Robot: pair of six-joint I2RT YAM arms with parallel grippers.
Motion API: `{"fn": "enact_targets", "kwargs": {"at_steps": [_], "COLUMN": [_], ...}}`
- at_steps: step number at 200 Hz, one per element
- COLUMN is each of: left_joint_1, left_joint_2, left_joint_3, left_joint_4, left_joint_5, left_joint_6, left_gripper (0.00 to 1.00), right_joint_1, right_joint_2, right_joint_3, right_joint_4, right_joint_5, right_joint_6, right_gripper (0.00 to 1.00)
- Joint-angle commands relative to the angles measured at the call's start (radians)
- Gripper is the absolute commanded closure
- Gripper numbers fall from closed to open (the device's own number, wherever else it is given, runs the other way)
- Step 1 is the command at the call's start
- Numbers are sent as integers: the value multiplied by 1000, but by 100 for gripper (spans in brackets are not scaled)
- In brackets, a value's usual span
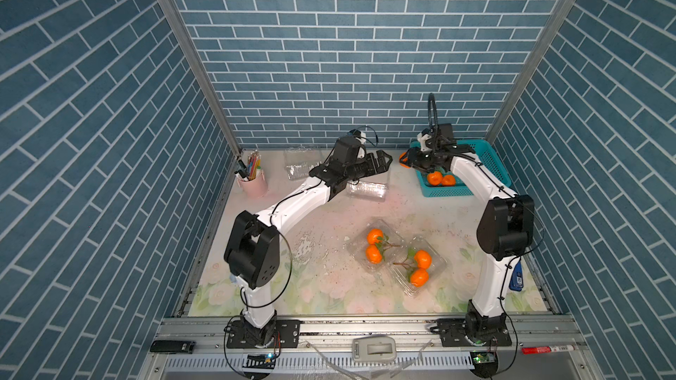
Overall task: Take oranges out of containers
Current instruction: Place the orange in the basket.
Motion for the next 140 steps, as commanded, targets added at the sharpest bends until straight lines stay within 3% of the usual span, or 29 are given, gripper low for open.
{"fn": "enact_targets", "kwargs": {"at_steps": [1, 36, 78, 107, 140], "left_joint_1": [-42, -88, -117, -118, -119], "left_joint_2": [82, 218, 298, 317, 311], "left_joint_3": [108, 259, 305, 307, 304], "left_joint_4": [-55, -73, -81, -84, -94], "left_joint_5": [23, 58, 76, 79, 85], "left_joint_6": [26, -2, -13, -16, -7], "left_gripper": [1, 1, 1, 1, 1], "right_joint_1": [-110, -251, -354, -378, -377], "right_joint_2": [-53, -14, 84, 176, 248], "right_joint_3": [-31, -67, -62, 7, 69], "right_joint_4": [-2, 11, 18, -13, -41], "right_joint_5": [0, 16, 51, 61, 71], "right_joint_6": [6, 13, 10, 0, -9], "right_gripper": [50, 50, 50, 47, 38]}}
